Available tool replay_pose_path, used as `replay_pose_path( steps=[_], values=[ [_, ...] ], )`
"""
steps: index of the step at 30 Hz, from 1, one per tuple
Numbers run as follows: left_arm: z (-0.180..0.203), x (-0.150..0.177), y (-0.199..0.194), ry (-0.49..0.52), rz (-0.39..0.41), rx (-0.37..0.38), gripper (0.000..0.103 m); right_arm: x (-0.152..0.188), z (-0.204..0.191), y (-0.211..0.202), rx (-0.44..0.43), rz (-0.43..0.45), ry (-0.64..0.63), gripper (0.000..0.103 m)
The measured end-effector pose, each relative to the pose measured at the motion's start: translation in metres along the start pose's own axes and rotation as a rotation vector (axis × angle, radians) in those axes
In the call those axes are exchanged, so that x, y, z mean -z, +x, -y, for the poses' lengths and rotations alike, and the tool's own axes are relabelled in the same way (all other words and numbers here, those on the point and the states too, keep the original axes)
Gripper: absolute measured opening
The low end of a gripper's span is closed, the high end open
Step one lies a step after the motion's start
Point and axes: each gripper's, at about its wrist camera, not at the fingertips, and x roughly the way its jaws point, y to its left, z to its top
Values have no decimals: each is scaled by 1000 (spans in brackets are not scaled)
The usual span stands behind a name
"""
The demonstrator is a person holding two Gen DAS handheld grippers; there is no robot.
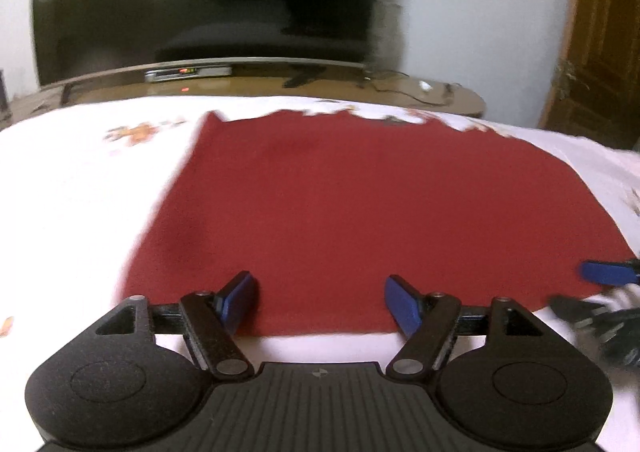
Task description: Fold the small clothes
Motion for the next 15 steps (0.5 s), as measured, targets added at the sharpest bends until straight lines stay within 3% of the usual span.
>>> replay_pose_path(
  steps=[3, 8, 11, 13, 15],
  values=[
    [-19, 6, -6, 4, 9, 2, 72, 14, 25, -13, 68, -9, 25, 59],
    [-19, 0, -14, -42, 2, -16, 72, 4, 25, -6, 75, -26, 64, 58],
    [-26, 3, -33, -54, 24, -59, 72, 4, 29, -29, 50, 42, 131, 60],
    [-43, 10, -40, -138, 15, -53, 72, 7, 30, -41, 58, 49, 138, 60],
    [-64, 17, -31, -268, -31, 0, 72, 11, 36, -46, 55, 44, 159, 60]
  ],
)
